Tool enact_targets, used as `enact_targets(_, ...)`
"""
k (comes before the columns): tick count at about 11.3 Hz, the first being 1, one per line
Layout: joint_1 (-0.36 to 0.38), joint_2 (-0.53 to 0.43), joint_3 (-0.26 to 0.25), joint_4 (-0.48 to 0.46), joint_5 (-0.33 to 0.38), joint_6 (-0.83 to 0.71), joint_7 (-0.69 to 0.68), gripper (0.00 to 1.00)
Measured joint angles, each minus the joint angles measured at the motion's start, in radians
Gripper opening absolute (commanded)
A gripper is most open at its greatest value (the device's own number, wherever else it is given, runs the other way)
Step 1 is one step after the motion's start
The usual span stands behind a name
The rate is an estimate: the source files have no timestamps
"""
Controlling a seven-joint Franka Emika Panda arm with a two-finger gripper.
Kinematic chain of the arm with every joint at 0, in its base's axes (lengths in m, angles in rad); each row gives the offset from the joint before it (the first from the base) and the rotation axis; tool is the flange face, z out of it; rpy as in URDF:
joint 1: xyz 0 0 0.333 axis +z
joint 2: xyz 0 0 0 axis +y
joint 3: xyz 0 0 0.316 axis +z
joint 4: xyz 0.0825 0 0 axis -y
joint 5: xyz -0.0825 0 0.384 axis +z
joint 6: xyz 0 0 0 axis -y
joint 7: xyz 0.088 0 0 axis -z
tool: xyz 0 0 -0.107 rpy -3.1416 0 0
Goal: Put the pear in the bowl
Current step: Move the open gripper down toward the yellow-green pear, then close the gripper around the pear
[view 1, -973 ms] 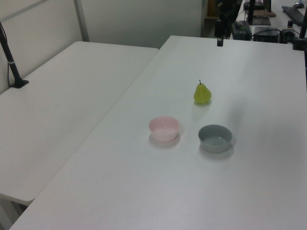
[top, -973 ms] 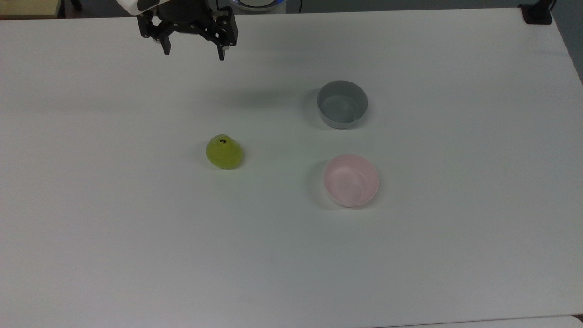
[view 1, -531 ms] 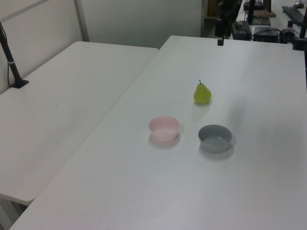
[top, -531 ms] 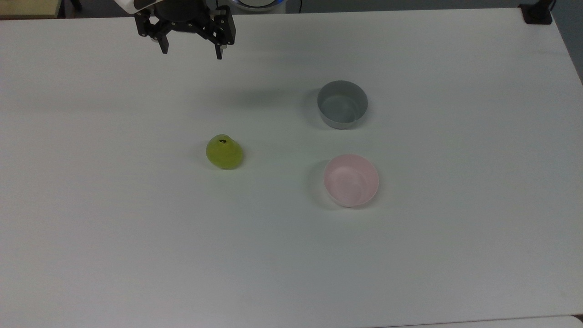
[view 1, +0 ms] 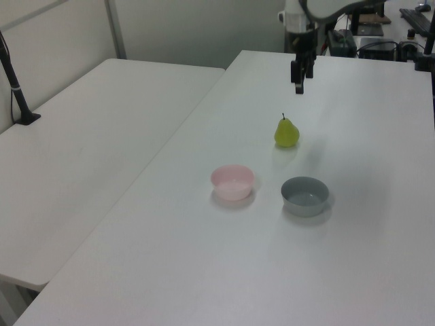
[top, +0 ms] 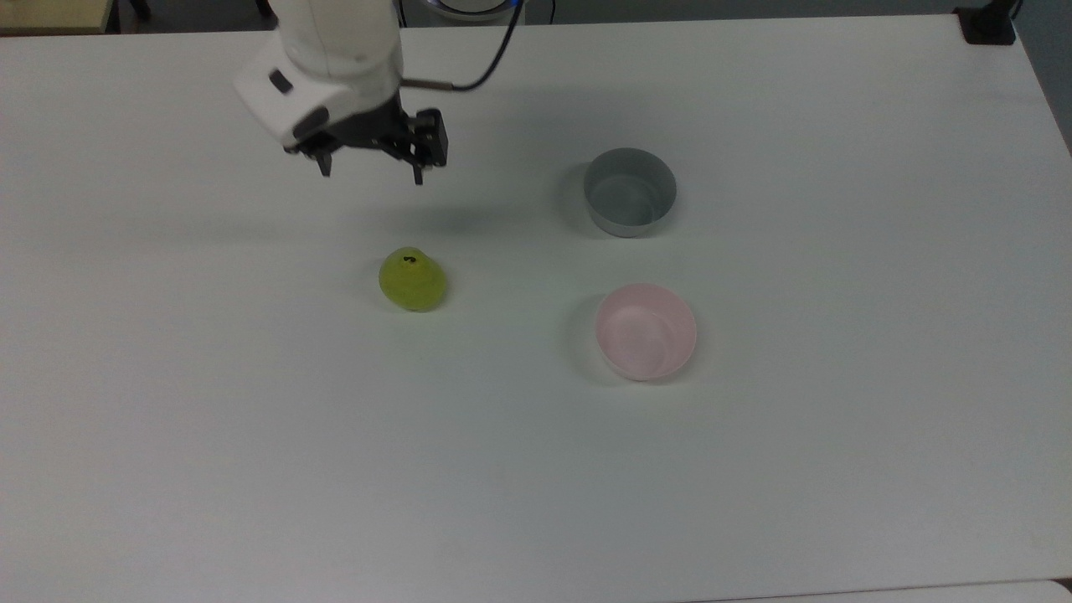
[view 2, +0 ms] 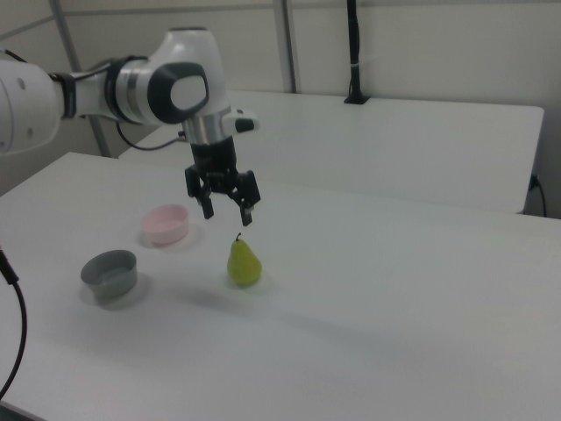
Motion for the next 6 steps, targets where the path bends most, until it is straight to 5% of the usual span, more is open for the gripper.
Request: enact_targets(6,0.054,0.161,-0.026,-0.008,-0.001,0.150,-0.005,1.00)
